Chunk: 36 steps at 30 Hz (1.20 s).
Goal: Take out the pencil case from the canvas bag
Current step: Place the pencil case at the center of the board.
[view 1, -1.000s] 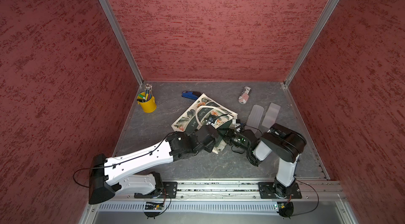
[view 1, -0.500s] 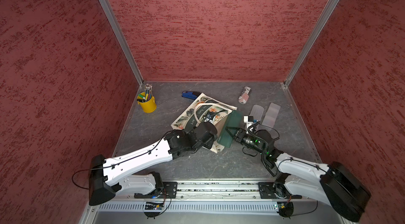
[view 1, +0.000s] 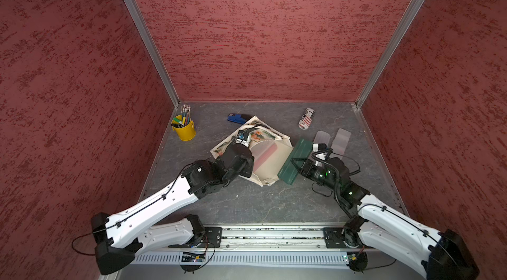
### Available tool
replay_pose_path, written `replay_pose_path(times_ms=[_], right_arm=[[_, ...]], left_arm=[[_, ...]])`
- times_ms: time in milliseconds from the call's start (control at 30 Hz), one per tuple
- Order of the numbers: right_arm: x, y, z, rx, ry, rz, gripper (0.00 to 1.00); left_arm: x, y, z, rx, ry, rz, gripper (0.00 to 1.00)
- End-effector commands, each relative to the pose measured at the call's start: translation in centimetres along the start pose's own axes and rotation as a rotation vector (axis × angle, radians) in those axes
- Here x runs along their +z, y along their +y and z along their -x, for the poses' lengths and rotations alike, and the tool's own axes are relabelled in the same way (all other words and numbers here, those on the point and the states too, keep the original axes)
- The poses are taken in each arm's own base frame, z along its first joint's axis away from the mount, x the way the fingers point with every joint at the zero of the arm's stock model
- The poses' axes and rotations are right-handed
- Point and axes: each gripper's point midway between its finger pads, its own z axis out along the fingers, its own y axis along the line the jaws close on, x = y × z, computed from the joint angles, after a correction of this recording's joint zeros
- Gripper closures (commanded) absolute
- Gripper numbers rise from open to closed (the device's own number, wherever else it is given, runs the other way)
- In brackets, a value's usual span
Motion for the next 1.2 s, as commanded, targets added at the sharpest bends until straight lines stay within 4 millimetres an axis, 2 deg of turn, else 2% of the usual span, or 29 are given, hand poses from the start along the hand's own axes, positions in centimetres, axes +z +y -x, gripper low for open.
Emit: replay_pose_path(times_ms=[0, 167, 367, 433, 667, 900, 1167], right_arm=[[-0.4, 0.6, 2.0, -0.027, -0.047, -0.007, 0.63], [0.1, -0.1, 3.6, -0.036, -0.060, -0.029, 0.63], [1.0, -2.2, 5.7, -0.018, -0.081, -0.050, 0.63], [1.6, -3.0, 6.0, -0.002, -0.076, -0.049, 0.67], [4.7, -4.8, 6.1, 0.045, -0.043, -0.037, 0.71], [7.3, -6.1, 11.1, -0.008, -0.099, -0.085, 0.71], [12.4, -10.8, 14.0, 0.051, -0.046, -0.112, 0.75]], left_arm=[[-1.6, 0.9, 0.7, -0.032, -0.054, -0.005, 1.00], [-3.4, 2.8, -0.2, -0.064, -0.074, 0.017, 1.00], [-5.3, 5.1, -1.5, -0.106, -0.087, 0.051, 1.00], [-5.6, 5.3, -1.8, -0.119, -0.092, 0.046, 1.00], [-4.8, 4.7, -2.2, -0.122, -0.074, 0.028, 1.00], [-4.5, 4.1, -2.1, -0.124, -0.060, 0.011, 1.00], [-4.1, 3.0, -2.2, -0.147, -0.052, -0.039, 1.00]])
